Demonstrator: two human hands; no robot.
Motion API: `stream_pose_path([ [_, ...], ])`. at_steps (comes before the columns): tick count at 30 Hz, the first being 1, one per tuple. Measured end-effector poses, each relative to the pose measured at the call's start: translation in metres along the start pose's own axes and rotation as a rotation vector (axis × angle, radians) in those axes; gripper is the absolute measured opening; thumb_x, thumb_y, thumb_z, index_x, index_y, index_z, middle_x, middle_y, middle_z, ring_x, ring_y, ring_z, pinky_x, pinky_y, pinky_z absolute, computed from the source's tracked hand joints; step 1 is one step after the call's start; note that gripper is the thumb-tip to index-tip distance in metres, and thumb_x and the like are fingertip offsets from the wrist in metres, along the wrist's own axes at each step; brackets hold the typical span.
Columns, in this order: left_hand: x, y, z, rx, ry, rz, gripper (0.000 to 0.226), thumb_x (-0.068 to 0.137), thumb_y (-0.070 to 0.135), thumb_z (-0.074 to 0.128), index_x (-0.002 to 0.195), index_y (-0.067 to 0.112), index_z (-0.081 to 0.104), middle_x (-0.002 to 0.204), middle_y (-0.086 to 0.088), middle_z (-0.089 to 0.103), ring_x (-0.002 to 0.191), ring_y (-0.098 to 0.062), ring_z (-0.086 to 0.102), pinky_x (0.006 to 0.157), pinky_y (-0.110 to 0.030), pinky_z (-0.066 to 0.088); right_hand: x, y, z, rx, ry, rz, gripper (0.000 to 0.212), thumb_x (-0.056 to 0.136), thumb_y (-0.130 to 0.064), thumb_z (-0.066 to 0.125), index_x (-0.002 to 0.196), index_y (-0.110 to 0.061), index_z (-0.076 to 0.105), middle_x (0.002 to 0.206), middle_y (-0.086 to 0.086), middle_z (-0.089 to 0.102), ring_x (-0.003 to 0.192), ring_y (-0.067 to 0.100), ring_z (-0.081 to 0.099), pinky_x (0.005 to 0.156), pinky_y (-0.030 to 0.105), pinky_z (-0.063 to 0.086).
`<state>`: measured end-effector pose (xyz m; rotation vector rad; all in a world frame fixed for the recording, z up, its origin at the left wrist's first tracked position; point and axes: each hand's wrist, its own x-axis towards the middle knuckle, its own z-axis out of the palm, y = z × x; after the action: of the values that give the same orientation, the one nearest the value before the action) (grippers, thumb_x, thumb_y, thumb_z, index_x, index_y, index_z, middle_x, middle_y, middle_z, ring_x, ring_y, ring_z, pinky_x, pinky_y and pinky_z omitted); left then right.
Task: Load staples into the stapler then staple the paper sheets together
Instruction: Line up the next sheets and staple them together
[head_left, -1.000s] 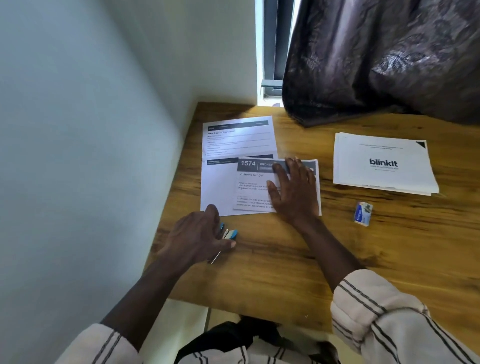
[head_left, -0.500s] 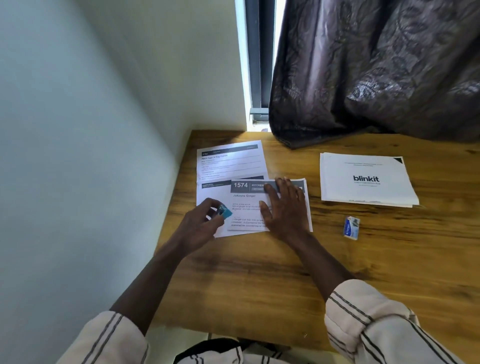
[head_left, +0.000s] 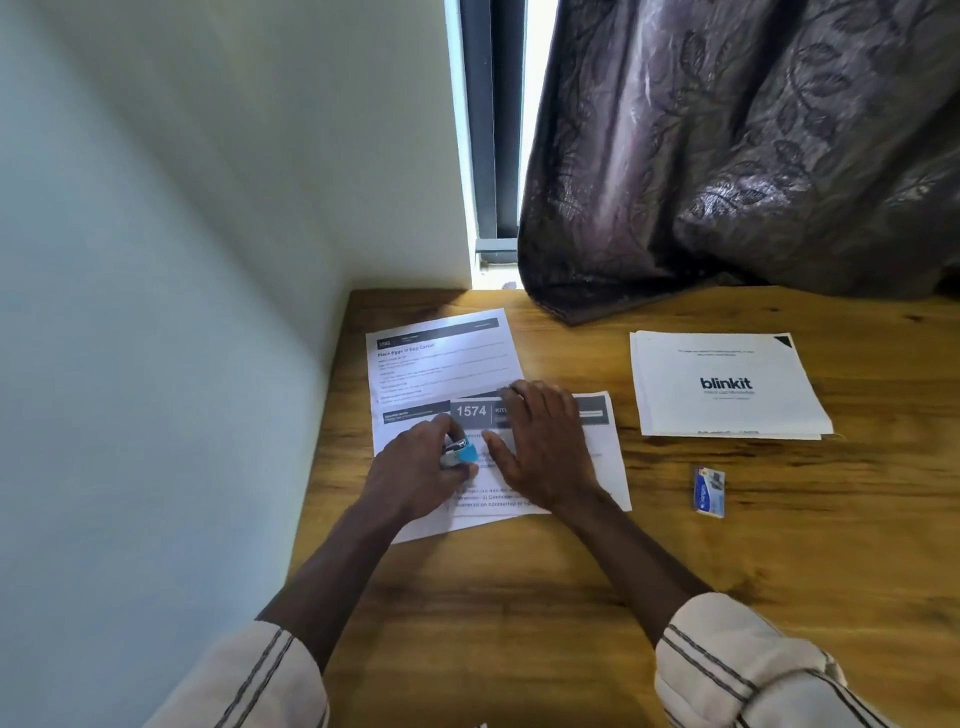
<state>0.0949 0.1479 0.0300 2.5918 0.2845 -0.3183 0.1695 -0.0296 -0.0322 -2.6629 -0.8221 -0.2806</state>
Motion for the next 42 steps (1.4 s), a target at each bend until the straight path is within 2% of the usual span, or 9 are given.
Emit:
stream_pose_path([
  [9,0.009,-0.007,-0.001,0.037,-0.021,0.057,0.039,0.085,0.048,0.080,0.104,0.036,0.048,0.116,0.005,0.074,0.088,-0.015,0.066,0.076,-0.031,0.055,0.006,-0.008,0.003,-0.076,-0.003,0.048,0.061,0.086,-0.065,0.049,0.125,-0.018,0.054,0.120,0.008,0.056,0.109,0.027,0.052,0.101,0.045,0.043],
  [14,0.006,-0.007,0.002,0.003,-0.003,0.040,0.039,0.086,0.046,0.080,0.109,0.032,0.052,0.119,0.002,0.074,0.090,-0.014,0.065,0.079,-0.033,0.056,0.005,-0.007,0.005,-0.040,0.073,0.054,0.054,0.085,-0.058,0.057,0.119,-0.018,0.053,0.125,0.011,0.056,0.116,0.030,0.052,0.108,0.048,0.040],
  [18,0.003,-0.005,0.001,-0.022,-0.035,0.045,0.043,0.087,0.045,0.079,0.119,0.027,0.056,0.124,0.002,0.072,0.096,-0.014,0.065,0.077,-0.028,0.050,0.003,-0.011,0.000,-0.021,0.114,-0.001,0.041,0.093,-0.048,0.052,0.119,-0.016,0.051,0.114,0.010,0.062,0.107,0.028,0.057,0.111,0.053,0.038],
  [21,0.003,-0.012,-0.006,-0.159,-0.119,0.035,0.046,0.087,0.050,0.077,0.122,0.026,0.058,0.122,0.006,0.069,0.103,-0.015,0.066,0.082,-0.032,0.054,0.002,-0.010,-0.003,-0.050,0.100,-0.034,0.040,0.102,-0.043,0.042,0.130,-0.017,0.053,0.115,0.009,0.064,0.107,0.027,0.058,0.112,0.052,0.037],
  [25,-0.003,-0.019,-0.020,-0.326,-0.110,0.041,0.059,0.080,0.069,0.067,0.122,0.027,0.063,0.111,0.010,0.070,0.098,-0.009,0.066,0.090,-0.046,0.059,0.001,-0.009,-0.001,-0.096,0.122,-0.087,0.032,0.103,-0.034,0.049,0.130,-0.018,0.055,0.112,0.008,0.064,0.105,0.029,0.058,0.108,0.050,0.039],
  [28,-0.003,-0.017,-0.029,-0.247,-0.003,0.094,0.064,0.075,0.076,0.056,0.115,0.027,0.065,0.106,0.008,0.070,0.093,-0.013,0.066,0.080,-0.042,0.059,0.000,-0.007,0.001,-0.104,0.166,-0.105,0.028,0.099,-0.031,0.057,0.123,-0.017,0.058,0.110,0.009,0.065,0.103,0.029,0.059,0.107,0.050,0.039],
  [31,-0.002,-0.009,-0.040,-0.098,0.126,0.164,0.050,0.081,0.061,0.074,0.116,0.026,0.068,0.102,0.005,0.066,0.088,-0.013,0.063,0.068,-0.030,0.051,-0.001,-0.006,0.003,-0.116,0.252,-0.150,0.027,0.095,-0.026,0.064,0.119,-0.015,0.062,0.106,0.009,0.066,0.100,0.029,0.060,0.106,0.049,0.040],
  [35,-0.002,0.007,-0.055,0.071,0.252,0.255,0.047,0.079,0.042,0.087,0.119,0.022,0.070,0.105,0.004,0.063,0.085,-0.014,0.061,0.066,-0.028,0.047,0.000,-0.006,0.006,-0.096,0.324,-0.168,0.027,0.097,-0.027,0.064,0.120,-0.012,0.065,0.106,0.011,0.068,0.100,0.029,0.062,0.106,0.050,0.042],
  [42,0.015,0.026,-0.063,0.481,0.201,0.262,0.052,0.079,0.056,0.082,0.123,0.031,0.069,0.112,0.004,0.066,0.094,-0.020,0.065,0.073,-0.034,0.054,0.000,-0.003,0.010,-0.090,0.374,-0.164,0.028,0.099,-0.029,0.060,0.121,-0.012,0.066,0.108,0.012,0.069,0.101,0.030,0.063,0.107,0.050,0.041],
])
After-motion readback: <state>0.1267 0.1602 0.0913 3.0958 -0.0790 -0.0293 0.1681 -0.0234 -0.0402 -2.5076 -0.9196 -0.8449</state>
